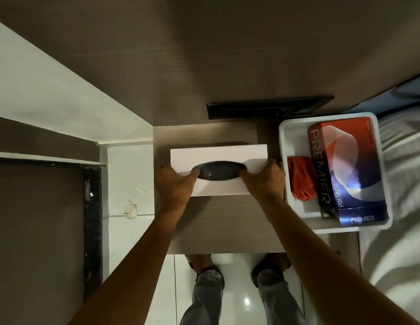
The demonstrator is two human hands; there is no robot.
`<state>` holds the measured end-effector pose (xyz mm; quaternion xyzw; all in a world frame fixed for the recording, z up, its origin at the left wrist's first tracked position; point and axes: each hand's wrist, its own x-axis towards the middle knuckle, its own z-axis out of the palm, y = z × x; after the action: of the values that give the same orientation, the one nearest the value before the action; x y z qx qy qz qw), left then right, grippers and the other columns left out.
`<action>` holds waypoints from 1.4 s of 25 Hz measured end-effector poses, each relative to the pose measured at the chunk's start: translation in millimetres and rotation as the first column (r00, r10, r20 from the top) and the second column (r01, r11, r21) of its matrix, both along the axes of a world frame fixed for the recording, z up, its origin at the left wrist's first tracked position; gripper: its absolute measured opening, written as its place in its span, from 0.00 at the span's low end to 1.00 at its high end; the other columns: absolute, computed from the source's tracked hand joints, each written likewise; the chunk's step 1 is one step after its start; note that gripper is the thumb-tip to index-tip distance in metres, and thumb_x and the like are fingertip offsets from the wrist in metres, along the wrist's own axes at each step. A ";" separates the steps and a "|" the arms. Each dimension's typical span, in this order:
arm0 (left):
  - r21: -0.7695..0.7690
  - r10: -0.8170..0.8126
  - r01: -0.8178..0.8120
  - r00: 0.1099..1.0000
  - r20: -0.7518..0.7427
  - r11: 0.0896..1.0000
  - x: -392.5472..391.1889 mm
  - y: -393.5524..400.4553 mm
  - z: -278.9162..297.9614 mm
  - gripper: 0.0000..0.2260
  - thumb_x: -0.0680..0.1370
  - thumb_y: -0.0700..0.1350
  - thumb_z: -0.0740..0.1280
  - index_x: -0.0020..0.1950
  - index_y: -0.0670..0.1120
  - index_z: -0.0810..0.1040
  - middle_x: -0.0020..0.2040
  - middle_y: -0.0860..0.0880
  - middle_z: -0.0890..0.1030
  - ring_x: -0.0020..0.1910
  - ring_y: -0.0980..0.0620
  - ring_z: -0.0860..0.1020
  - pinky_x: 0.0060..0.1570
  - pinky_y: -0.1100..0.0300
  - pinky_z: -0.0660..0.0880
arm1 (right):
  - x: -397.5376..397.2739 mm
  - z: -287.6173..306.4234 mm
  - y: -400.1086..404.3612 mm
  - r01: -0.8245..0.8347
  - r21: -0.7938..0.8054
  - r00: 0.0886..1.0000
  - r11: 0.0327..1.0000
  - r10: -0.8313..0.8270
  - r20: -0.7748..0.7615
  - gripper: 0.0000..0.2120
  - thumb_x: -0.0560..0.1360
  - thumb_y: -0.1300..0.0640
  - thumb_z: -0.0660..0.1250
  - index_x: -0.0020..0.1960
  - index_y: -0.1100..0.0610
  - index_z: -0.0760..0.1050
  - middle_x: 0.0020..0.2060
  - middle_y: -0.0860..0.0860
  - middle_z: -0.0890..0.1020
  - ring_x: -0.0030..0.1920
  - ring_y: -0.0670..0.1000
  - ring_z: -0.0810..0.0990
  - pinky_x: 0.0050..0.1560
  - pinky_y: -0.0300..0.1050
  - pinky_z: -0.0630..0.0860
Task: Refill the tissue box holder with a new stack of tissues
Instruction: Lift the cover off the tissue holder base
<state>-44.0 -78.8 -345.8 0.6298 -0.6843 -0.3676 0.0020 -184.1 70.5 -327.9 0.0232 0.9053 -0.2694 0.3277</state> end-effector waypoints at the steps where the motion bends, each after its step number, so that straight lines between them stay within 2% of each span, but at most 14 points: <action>1: 0.008 0.004 -0.004 1.000 0.010 1.000 -0.7 -1.7 0.8 0.28 0.72 0.55 0.81 0.66 0.43 0.79 0.63 0.43 0.84 0.63 0.41 0.83 0.52 0.61 0.73 | -1.2 -0.7 -3.1 0.007 0.017 1.000 1.000 -0.007 0.004 0.36 0.68 0.46 0.80 0.69 0.62 0.71 0.67 0.61 0.74 0.67 0.63 0.75 0.66 0.62 0.78; 5: 0.041 0.034 -0.036 0.998 0.052 0.999 -4.6 -9.0 -1.5 0.26 0.70 0.53 0.83 0.62 0.41 0.82 0.61 0.42 0.86 0.60 0.40 0.85 0.40 0.67 0.71 | -3.9 -1.6 -8.8 0.013 0.057 1.000 0.998 -0.012 -0.003 0.40 0.69 0.45 0.78 0.72 0.64 0.68 0.69 0.63 0.73 0.70 0.64 0.72 0.71 0.63 0.73; 8: 0.065 0.027 -0.033 0.996 0.089 0.997 -5.5 -11.6 -4.1 0.27 0.70 0.53 0.83 0.62 0.40 0.83 0.61 0.41 0.86 0.60 0.39 0.85 0.41 0.62 0.72 | -2.6 0.2 -7.8 -0.006 0.068 1.000 0.998 0.007 -0.014 0.43 0.69 0.44 0.78 0.74 0.65 0.65 0.69 0.63 0.74 0.70 0.63 0.73 0.71 0.62 0.72; 11: 0.112 0.034 -0.040 0.998 0.053 0.993 -3.0 -17.1 -5.9 0.24 0.71 0.50 0.82 0.62 0.41 0.83 0.55 0.45 0.85 0.58 0.42 0.84 0.36 0.66 0.70 | -3.0 3.3 -8.7 0.001 0.040 1.000 0.999 -0.002 0.010 0.38 0.69 0.44 0.78 0.70 0.62 0.66 0.65 0.61 0.76 0.66 0.62 0.75 0.67 0.62 0.76; 14: 0.194 0.056 -0.054 0.998 -0.002 0.980 -3.0 -21.0 -5.3 0.24 0.72 0.48 0.81 0.65 0.43 0.82 0.51 0.52 0.79 0.57 0.46 0.81 0.41 0.66 0.73 | -6.2 7.6 -9.3 -0.010 0.017 0.999 1.000 0.009 0.047 0.37 0.69 0.44 0.78 0.68 0.60 0.66 0.64 0.60 0.76 0.65 0.63 0.77 0.64 0.62 0.79; 16: 0.212 0.079 -0.076 0.997 -0.004 0.974 -3.3 -20.7 -4.1 0.26 0.72 0.48 0.81 0.68 0.43 0.79 0.58 0.48 0.80 0.63 0.44 0.81 0.50 0.59 0.77 | -7.8 9.5 -8.8 -0.034 0.008 0.998 0.999 0.034 0.046 0.37 0.70 0.44 0.77 0.69 0.61 0.65 0.64 0.60 0.77 0.65 0.63 0.77 0.64 0.62 0.79; 18: 0.164 0.070 -0.073 0.997 0.019 0.984 -3.2 -17.7 1.6 0.33 0.72 0.51 0.82 0.72 0.43 0.74 0.66 0.43 0.77 0.67 0.42 0.79 0.59 0.52 0.80 | -7.7 12.6 -6.8 -0.048 0.000 0.998 0.999 0.048 0.035 0.39 0.71 0.45 0.77 0.72 0.63 0.64 0.65 0.61 0.76 0.66 0.63 0.76 0.65 0.61 0.79; 19: 0.132 0.064 -0.067 0.997 0.031 0.989 -1.9 -15.1 5.5 0.35 0.71 0.52 0.82 0.73 0.43 0.72 0.67 0.42 0.75 0.66 0.42 0.78 0.61 0.51 0.80 | -7.2 15.0 -5.2 -0.054 -0.008 0.998 0.998 0.055 0.026 0.41 0.71 0.46 0.77 0.74 0.63 0.63 0.66 0.60 0.76 0.68 0.63 0.75 0.66 0.61 0.78; 22: 0.082 0.065 -0.063 0.998 -0.017 0.995 11.2 -0.3 23.5 0.35 0.71 0.53 0.82 0.72 0.45 0.71 0.61 0.47 0.71 0.58 0.51 0.74 0.56 0.57 0.77 | 2.4 28.4 8.8 -0.036 -0.064 0.999 0.997 0.035 -0.011 0.40 0.72 0.47 0.77 0.75 0.60 0.62 0.67 0.58 0.75 0.66 0.58 0.75 0.64 0.58 0.79; 24: 0.114 0.065 -0.061 0.998 -0.024 0.992 29.3 17.0 37.6 0.32 0.71 0.53 0.82 0.68 0.48 0.70 0.59 0.50 0.70 0.58 0.52 0.75 0.53 0.60 0.77 | 17.9 40.0 30.0 -0.066 -0.064 0.997 0.996 0.063 -0.053 0.37 0.72 0.46 0.77 0.73 0.57 0.64 0.64 0.55 0.74 0.60 0.51 0.73 0.58 0.49 0.77; 26: 0.163 0.038 -0.036 0.999 -0.011 0.986 52.4 36.2 49.4 0.31 0.72 0.53 0.82 0.68 0.48 0.71 0.61 0.49 0.71 0.59 0.50 0.75 0.56 0.57 0.78 | 41.5 50.4 57.7 -0.074 -0.053 0.996 0.996 0.072 -0.044 0.37 0.72 0.46 0.77 0.73 0.55 0.63 0.64 0.54 0.72 0.58 0.49 0.70 0.53 0.45 0.74; 29: 0.219 -0.003 0.004 1.000 -0.005 0.976 84.8 62.9 58.6 0.33 0.71 0.50 0.82 0.71 0.45 0.73 0.63 0.48 0.75 0.61 0.48 0.77 0.63 0.52 0.80 | 82.8 57.0 95.9 -0.002 -0.007 0.998 1.000 0.003 0.059 0.38 0.71 0.46 0.78 0.72 0.53 0.63 0.62 0.52 0.71 0.59 0.51 0.72 0.53 0.48 0.78; 32: 0.215 -0.004 0.006 1.000 -0.012 0.977 103.9 82.5 56.0 0.33 0.69 0.51 0.84 0.70 0.44 0.76 0.58 0.51 0.77 0.59 0.49 0.79 0.62 0.53 0.80 | 109.0 48.7 114.5 0.003 0.064 0.987 0.998 -0.013 0.157 0.38 0.71 0.46 0.78 0.73 0.54 0.63 0.65 0.55 0.72 0.62 0.57 0.76 0.59 0.58 0.82; 35: 0.163 0.045 -0.049 0.999 0.026 0.985 111.6 89.8 44.2 0.32 0.67 0.54 0.85 0.66 0.43 0.79 0.58 0.48 0.80 0.55 0.50 0.78 0.60 0.52 0.82 | 109.1 31.9 114.9 -0.034 0.029 0.990 0.999 0.030 0.139 0.37 0.71 0.45 0.78 0.73 0.54 0.65 0.66 0.56 0.72 0.63 0.57 0.76 0.58 0.54 0.81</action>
<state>67.5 11.0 -301.5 0.6478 -0.6368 -0.4153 -0.0489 -75.0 185.3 -295.9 0.0323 0.8847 -0.2477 0.3937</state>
